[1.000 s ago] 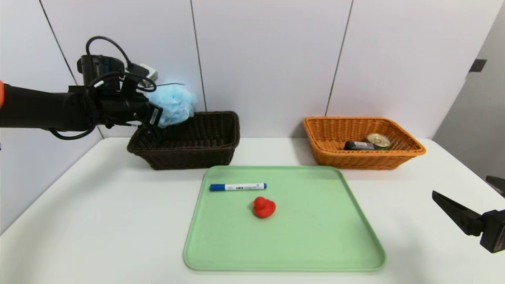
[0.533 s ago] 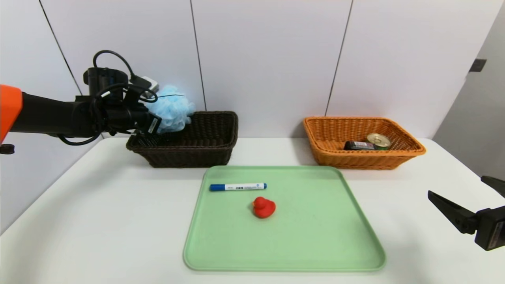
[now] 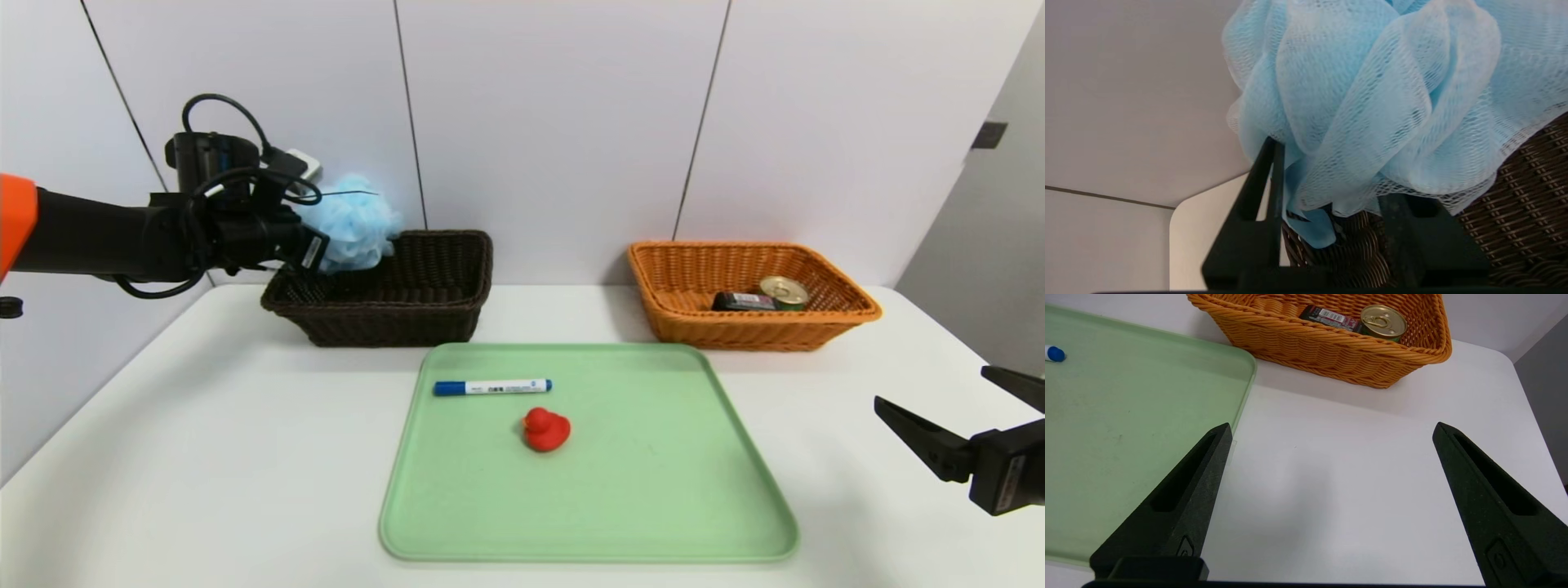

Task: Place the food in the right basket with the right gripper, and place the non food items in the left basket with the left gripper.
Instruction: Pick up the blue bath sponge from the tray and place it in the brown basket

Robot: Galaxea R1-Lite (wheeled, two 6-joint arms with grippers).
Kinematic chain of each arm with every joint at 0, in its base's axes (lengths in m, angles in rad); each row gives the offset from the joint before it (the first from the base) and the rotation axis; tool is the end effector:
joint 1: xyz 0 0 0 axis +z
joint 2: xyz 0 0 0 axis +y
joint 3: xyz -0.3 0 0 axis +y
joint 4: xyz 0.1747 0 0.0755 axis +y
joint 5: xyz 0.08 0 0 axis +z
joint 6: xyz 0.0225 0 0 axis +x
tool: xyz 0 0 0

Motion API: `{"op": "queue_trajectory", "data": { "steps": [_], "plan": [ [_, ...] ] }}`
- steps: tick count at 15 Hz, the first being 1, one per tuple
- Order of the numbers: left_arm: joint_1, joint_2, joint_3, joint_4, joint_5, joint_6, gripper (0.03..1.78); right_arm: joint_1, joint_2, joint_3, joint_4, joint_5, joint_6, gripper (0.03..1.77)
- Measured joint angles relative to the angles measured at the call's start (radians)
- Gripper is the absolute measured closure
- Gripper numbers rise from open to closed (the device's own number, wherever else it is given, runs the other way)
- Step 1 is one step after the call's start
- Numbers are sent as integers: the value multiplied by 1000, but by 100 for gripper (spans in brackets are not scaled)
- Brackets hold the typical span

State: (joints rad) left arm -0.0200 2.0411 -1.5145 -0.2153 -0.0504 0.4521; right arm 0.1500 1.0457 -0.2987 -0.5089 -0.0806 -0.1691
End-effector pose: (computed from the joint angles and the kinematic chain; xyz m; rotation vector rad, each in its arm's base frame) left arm 0.4224 -0.0096 0.2135 0.4435 0.2902 -0.1390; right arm 0.1275 0.0174 0.1721 -0.1956 0.2303 0.0889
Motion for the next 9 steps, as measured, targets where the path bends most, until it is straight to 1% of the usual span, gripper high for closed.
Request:
{"op": "queue_trajectory", "data": {
  "steps": [2,4,7,9],
  "plan": [
    [-1,-15,-1,0,-7,-3,83,0,3,0,0,0,0,10],
    [-1,-42,9,19,-25,-3,67,1,3,0,0,0,0,10],
    [-1,-103,24,108,-54,-3,49,1,4,0,0,0,0,10],
    [-1,-158,25,187,-58,1,40,1,4,0,0,0,0,10]
  ]
}}
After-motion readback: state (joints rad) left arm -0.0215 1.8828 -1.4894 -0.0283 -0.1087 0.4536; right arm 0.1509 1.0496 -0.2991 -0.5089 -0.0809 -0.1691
